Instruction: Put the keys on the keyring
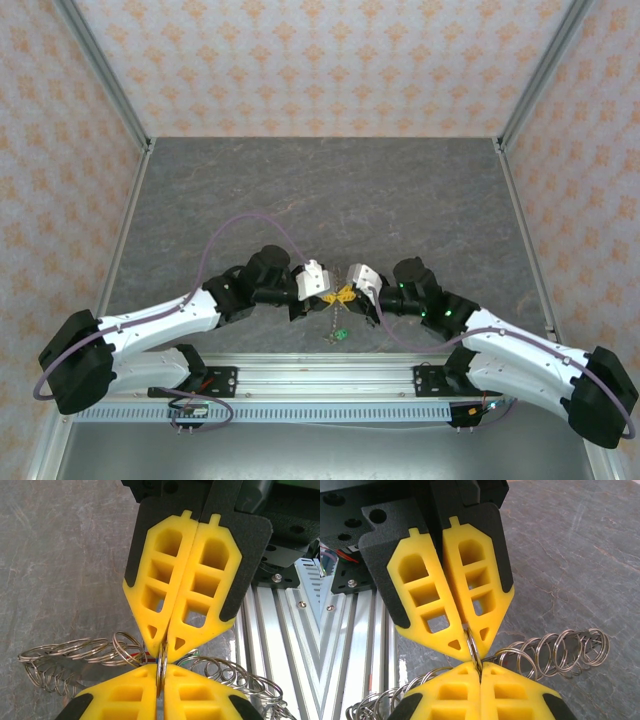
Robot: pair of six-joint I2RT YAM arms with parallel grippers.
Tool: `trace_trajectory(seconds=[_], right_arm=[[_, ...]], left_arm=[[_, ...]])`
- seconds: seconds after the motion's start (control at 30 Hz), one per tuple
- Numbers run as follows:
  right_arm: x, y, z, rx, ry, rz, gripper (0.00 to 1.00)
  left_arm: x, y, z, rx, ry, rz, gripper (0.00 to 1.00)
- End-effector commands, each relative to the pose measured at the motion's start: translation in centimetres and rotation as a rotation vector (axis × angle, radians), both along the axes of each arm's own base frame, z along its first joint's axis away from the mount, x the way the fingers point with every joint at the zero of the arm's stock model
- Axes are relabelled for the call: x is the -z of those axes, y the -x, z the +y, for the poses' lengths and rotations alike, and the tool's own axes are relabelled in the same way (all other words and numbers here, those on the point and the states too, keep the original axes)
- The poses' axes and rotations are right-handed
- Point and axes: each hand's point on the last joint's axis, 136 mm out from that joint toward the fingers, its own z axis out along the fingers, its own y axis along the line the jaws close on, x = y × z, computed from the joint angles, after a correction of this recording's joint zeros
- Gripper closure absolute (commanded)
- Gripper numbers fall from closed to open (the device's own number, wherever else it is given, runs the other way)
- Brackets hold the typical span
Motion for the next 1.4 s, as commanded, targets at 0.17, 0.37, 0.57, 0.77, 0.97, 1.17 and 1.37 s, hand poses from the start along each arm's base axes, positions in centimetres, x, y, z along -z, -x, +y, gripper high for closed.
trace_trajectory(seconds=[0.17,0.37,0.57,0.77,0.97,1.17,1.37], right_arm=[[-2.7,-0.3,0.5,-0.014,-0.006,-0.075,1.0],[-1.7,-0.9,0.1,0.052,-0.081,-0.078,0.94],[-0.8,-1.0,0.1,0.086,-0.141,-0.031,0.9],[0.7,-1.3,0.9,0.091,-0.164,0.038,0.91],[-0.4,-1.5,0.5,0.109,-0.175,0.007,0.87],[-2.6,-1.0,-0.7,0.106,-0.145,-0.079,0.71],[-4.8,-0.1,-0.7,0.06,-0.179,-0.108,0.64]], left_arm=[[0.2,-0.8,0.2,-0.034,-0.058,-0.032,1.0],[-2.8,-0.2,-0.5,-0.019,0.124,-0.072,1.0],[-4.8,0.4,-0.9,0.005,0.242,-0.079,1.0],[-6.1,0.6,-1.5,0.03,0.316,-0.077,1.0],[-5.6,0.2,-1.2,0.009,0.252,-0.083,1.0],[-4.1,-0.5,-0.2,-0.047,0.173,-0.092,1.0],[-3.3,-0.7,0.2,-0.077,0.157,-0.087,1.0]])
